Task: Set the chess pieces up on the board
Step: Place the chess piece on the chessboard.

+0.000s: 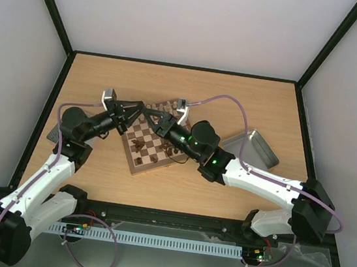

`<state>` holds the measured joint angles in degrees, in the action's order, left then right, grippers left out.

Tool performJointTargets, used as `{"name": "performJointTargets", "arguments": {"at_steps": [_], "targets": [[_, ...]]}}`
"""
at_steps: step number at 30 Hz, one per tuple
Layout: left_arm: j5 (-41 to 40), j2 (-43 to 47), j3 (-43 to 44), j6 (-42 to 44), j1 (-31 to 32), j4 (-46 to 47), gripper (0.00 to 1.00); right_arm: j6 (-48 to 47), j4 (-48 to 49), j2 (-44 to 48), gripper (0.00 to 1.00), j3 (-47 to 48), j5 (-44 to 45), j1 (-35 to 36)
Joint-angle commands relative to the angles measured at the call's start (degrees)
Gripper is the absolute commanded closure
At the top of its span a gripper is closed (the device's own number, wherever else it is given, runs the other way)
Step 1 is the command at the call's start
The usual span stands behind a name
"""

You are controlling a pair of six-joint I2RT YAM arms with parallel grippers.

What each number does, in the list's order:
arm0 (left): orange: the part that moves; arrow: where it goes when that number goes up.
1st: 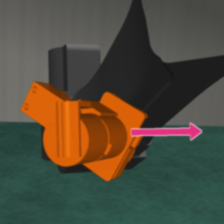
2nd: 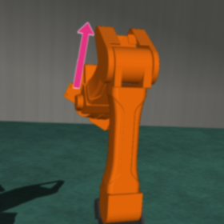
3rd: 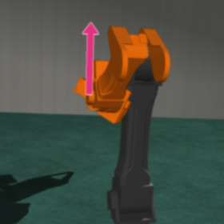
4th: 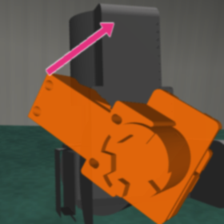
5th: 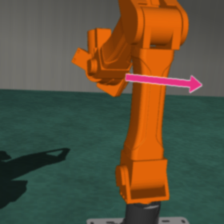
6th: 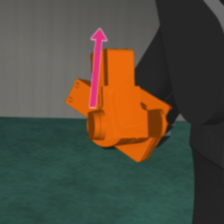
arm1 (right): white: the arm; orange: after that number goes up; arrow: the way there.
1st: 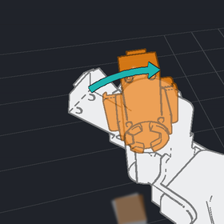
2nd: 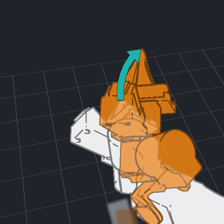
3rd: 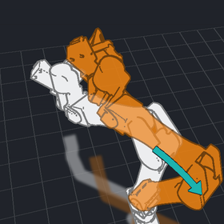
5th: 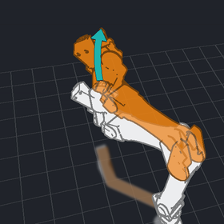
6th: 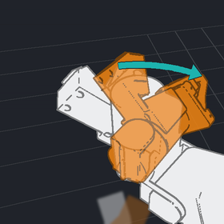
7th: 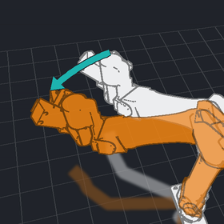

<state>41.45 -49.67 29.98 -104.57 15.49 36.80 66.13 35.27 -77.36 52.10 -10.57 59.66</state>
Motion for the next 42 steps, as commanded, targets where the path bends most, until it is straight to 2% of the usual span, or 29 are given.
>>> {"name": "performJointTargets", "arguments": {"at_steps": [1,7,11,21,34,36,39,42], "targets": [[-1.64,1.18,1.16,-1.64,0.07,2.39,0.88,3.62,0.29,0.43,0.63,-0.18,5.53,0.18],[-2.25,0.95,0.55,-2.23,0.09,3.79,0.87,3.51,-0.93,1.55,0.56,-1.13,8.34,0.16],[-1.87,0.74,0.53,-2.55,0.07,4.41,0.87,3.12,0.48,-0.05,0.57,0.54,6.89,0.15],[-2.08,2.03,-0.31,-2.9,0.16,3.69,0.87,1.61,2.02,-2.68,0.74,3.25,5.2,0.14],[-1.93,1.81,-1.67,-2.31,0.16,3.55,0.85,0.08,-1.09,-3.96,0.96,5.87,5.2,0.17],[-2.07,1.43,-1.88,-0.99,0.16,3.0,0.8,-0.26,-2.18,-3.66,0.98,5.98,5.24,0.19],[-2.1,0.86,-1.24,4.06,0.08,-0.7,0.64,-1.59,-5.7,-3.01,0.98,6.36,6.0,0.18],[-2.33,0.83,0.16,14.84,-0.41,-11.5,0.49,-5.46,-12.4,-2.6,0.98,7.9,6.38,0.1]]}}
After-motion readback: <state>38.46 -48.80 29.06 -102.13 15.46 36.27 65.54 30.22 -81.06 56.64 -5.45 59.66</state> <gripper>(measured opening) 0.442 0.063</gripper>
